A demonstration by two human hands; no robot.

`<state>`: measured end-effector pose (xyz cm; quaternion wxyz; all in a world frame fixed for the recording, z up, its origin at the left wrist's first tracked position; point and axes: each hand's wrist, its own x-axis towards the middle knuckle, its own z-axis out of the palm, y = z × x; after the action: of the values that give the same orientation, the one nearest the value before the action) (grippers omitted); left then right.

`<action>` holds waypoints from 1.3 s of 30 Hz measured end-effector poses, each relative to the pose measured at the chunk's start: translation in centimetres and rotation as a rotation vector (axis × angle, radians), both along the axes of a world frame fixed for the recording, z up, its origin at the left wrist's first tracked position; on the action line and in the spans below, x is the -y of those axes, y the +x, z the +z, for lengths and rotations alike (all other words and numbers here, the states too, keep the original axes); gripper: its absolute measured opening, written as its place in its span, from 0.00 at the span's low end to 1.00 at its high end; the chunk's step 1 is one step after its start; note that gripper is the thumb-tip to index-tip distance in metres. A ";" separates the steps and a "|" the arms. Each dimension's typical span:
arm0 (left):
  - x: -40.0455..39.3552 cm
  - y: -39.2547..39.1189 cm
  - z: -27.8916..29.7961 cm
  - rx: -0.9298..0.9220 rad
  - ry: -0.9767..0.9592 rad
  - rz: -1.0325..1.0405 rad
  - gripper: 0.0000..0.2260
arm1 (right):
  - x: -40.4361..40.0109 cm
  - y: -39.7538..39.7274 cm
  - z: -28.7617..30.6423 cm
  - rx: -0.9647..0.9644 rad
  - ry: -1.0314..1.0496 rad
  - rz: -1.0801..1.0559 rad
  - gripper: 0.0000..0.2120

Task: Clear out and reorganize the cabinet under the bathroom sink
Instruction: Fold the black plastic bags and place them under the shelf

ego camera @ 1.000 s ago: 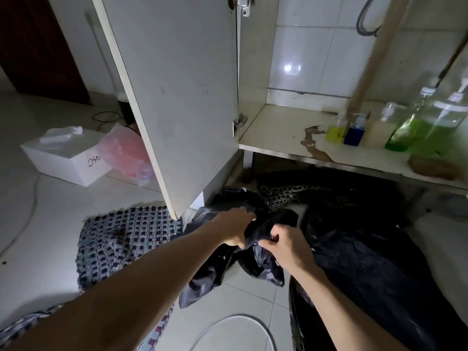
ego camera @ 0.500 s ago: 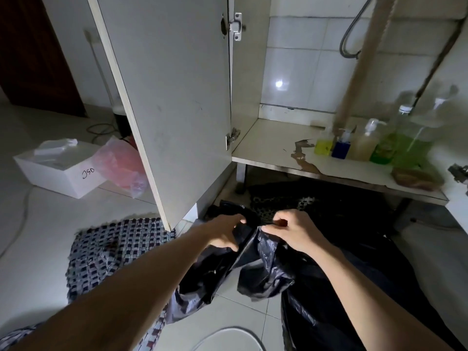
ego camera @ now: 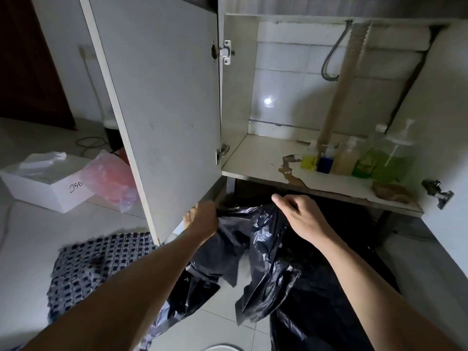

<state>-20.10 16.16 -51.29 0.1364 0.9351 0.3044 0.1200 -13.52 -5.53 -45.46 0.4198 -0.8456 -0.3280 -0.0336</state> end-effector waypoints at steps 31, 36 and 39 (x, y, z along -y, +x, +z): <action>1.6 -0.1 12.6 0.471 0.031 0.001 0.09 | -0.3 0.6 4.8 -0.066 -0.501 0.121 0.17; 1.7 -0.8 13.8 0.539 0.031 0.002 0.09 | 0.9 0.8 1.1 -0.067 -0.589 -0.069 0.11; 2.0 -0.7 14.3 0.542 -0.013 -0.016 0.10 | 2.6 1.4 -1.0 -0.265 -0.514 -0.146 0.17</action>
<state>-20.83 14.12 -36.98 0.2197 0.8703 0.2502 0.3630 -12.11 -8.09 -46.45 0.2276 -0.9426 -0.2063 0.1310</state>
